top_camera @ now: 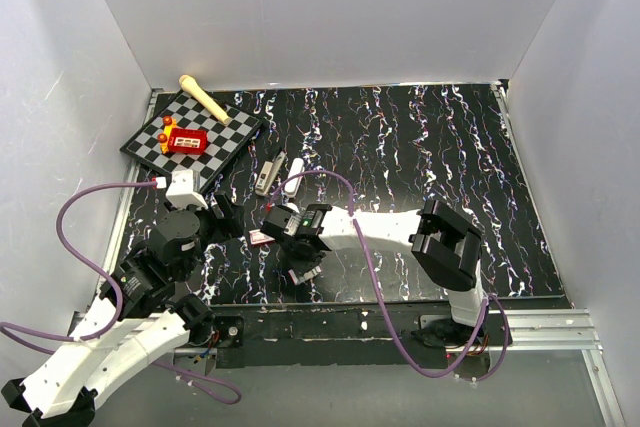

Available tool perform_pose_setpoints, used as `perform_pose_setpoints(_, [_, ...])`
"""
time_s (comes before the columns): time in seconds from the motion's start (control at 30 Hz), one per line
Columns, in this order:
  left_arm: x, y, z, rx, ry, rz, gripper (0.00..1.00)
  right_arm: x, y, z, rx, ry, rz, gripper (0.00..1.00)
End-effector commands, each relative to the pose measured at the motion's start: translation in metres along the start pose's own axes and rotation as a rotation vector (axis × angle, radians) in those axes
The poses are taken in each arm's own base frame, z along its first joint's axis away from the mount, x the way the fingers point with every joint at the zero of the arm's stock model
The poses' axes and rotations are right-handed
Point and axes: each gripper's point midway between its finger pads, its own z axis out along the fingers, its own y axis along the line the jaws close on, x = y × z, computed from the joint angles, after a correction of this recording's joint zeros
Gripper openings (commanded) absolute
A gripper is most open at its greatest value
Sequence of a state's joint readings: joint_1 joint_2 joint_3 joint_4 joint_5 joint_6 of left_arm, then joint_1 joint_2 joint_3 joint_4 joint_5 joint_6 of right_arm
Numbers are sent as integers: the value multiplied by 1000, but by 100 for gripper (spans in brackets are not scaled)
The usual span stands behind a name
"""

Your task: Unload the staples from the stapler

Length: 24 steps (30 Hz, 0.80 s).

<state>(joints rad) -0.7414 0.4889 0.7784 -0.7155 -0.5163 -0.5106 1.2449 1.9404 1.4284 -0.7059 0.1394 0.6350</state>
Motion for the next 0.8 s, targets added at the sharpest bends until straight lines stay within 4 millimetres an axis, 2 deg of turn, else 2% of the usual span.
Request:
perform_pose_setpoints(0.0, [-2, 3, 0, -19, -6, -3, 72, -6, 2, -1, 6, 1, 5, 23])
perform_pose_setpoints(0.77, [-1, 2, 1, -15, 1, 1, 72, -3, -8, 4, 45, 21, 44, 27])
